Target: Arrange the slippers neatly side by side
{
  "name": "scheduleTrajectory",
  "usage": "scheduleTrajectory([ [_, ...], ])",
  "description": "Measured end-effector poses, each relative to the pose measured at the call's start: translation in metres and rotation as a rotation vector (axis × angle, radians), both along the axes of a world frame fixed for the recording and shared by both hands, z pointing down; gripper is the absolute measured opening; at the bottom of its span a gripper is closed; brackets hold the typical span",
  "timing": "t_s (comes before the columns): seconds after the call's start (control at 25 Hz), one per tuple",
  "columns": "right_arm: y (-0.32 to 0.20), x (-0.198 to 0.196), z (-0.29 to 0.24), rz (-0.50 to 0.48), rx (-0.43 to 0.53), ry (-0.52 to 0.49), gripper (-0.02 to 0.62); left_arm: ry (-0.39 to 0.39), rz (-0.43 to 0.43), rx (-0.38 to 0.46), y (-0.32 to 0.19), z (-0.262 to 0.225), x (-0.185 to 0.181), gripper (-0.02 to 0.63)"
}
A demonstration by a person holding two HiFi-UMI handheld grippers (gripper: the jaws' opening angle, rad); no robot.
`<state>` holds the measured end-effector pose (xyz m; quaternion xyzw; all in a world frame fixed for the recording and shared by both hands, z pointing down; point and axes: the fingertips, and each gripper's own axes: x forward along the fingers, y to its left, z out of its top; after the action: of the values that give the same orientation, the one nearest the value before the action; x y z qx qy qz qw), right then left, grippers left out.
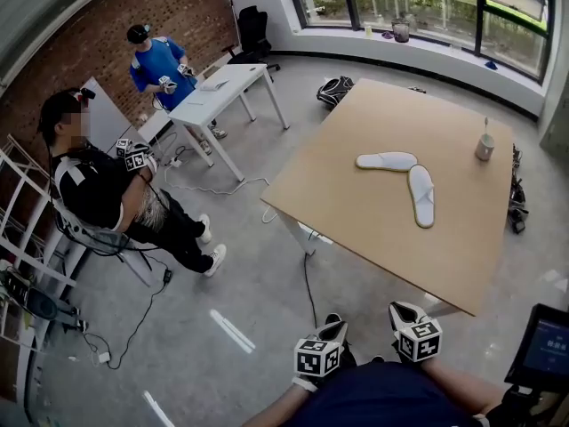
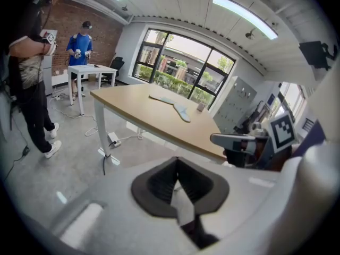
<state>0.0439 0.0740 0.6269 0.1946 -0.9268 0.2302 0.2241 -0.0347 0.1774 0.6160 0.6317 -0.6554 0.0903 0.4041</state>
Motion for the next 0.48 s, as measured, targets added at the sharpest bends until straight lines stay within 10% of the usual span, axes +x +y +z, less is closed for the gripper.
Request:
scheduleTrajectory([
  [0.48,-0.046,-0.089,-0.002,0.094,-0.002,0.025,0.011,0.025,0.105,0.025,-0.061,-0.009,-0.1,0.005],
])
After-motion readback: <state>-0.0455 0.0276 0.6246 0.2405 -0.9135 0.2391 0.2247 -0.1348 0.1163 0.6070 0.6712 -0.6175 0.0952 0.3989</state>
